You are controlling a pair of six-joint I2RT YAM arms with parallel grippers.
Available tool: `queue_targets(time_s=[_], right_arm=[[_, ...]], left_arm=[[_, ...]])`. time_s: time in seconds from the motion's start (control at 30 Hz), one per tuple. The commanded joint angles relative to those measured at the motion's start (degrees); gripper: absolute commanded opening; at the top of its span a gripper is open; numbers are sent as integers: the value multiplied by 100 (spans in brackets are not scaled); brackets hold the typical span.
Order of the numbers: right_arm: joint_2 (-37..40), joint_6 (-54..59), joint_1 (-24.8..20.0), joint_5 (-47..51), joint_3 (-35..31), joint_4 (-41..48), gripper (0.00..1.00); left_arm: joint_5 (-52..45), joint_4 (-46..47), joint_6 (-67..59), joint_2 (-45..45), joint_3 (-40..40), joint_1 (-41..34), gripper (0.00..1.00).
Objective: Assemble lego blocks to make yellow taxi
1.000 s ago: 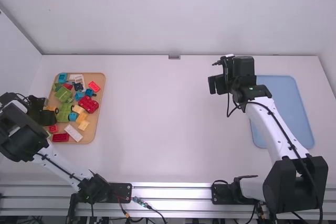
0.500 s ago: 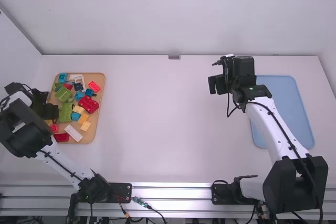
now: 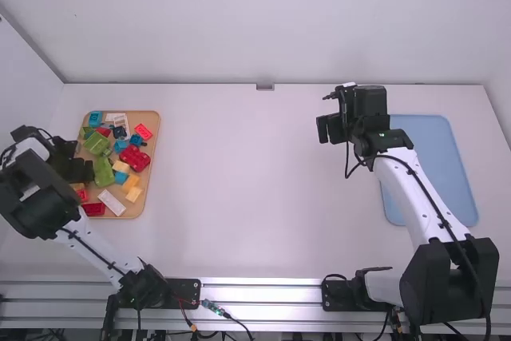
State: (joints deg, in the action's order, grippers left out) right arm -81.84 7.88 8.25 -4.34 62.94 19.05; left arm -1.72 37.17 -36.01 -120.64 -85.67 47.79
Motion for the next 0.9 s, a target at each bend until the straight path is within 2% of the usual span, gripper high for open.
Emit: queue_targets(time_s=[0.0, 0.2, 0.43, 0.63, 0.87], right_arm=[[-31, 15, 4, -7, 193, -4, 99], [-31, 144, 7, -11, 193, -17, 99], [-31, 144, 4, -11, 193, -13, 99], [-31, 162, 7, -13, 193, -20, 99], [-31, 275, 4, -9, 193, -54, 99]], left_arm=[[-354, 72, -83, -98, -54, 44, 87], [-253, 50, 149, -98, -54, 55, 86], [-233, -122, 466, -98, 86, 68, 91], [-188, -258, 629, -98, 219, 48, 86], [-240, -160, 623, -98, 230, 131, 86]])
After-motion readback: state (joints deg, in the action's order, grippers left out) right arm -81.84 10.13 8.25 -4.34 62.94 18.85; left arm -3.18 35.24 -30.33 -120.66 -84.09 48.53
